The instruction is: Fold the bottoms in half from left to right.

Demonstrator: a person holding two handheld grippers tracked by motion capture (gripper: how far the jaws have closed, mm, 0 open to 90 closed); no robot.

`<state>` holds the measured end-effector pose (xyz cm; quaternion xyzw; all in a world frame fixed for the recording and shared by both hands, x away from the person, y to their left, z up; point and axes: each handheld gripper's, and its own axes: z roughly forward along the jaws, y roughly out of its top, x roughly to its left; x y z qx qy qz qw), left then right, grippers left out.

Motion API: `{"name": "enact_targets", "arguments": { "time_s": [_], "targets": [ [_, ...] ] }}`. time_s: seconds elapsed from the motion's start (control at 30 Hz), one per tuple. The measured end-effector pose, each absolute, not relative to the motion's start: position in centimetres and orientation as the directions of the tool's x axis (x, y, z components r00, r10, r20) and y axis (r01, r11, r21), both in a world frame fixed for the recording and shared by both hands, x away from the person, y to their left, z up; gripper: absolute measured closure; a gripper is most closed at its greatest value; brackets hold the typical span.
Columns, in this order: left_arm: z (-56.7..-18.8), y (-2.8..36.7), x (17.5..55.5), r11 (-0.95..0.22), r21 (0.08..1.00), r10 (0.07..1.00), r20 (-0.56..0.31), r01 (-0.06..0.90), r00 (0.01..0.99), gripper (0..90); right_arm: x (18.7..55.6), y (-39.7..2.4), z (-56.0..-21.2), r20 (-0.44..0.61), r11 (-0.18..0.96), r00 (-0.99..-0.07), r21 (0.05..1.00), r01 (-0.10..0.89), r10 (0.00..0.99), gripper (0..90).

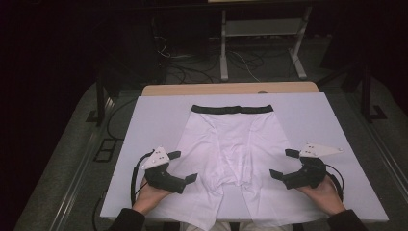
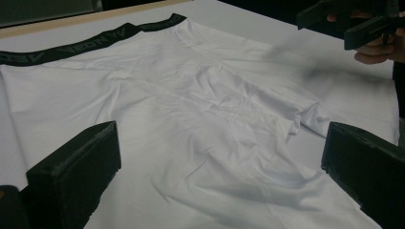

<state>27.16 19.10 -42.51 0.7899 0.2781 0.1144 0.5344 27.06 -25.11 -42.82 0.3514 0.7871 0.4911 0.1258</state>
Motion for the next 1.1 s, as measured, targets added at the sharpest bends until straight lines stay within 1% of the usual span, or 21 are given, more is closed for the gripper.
{"name": "enact_targets", "arguments": {
  "time_s": [0.4, 1.1],
  "targets": [
    [-42.5, 19.1, 27.2, -0.276, 0.907, 0.56, -0.116, 0.317, 0.82, 0.0, 26.8, -25.0, -42.5, 0.142, 0.27, -0.725, 0.866, 0.421, 0.674, 0.0],
    [-42.5, 19.0, 27.1, -0.277, 0.905, 0.568, -0.117, 0.323, 0.815, 0.0, 27.1, -24.9, -40.8, 0.137, 0.266, -0.71, 0.865, 0.425, 0.691, 0.0]
  ]
}}
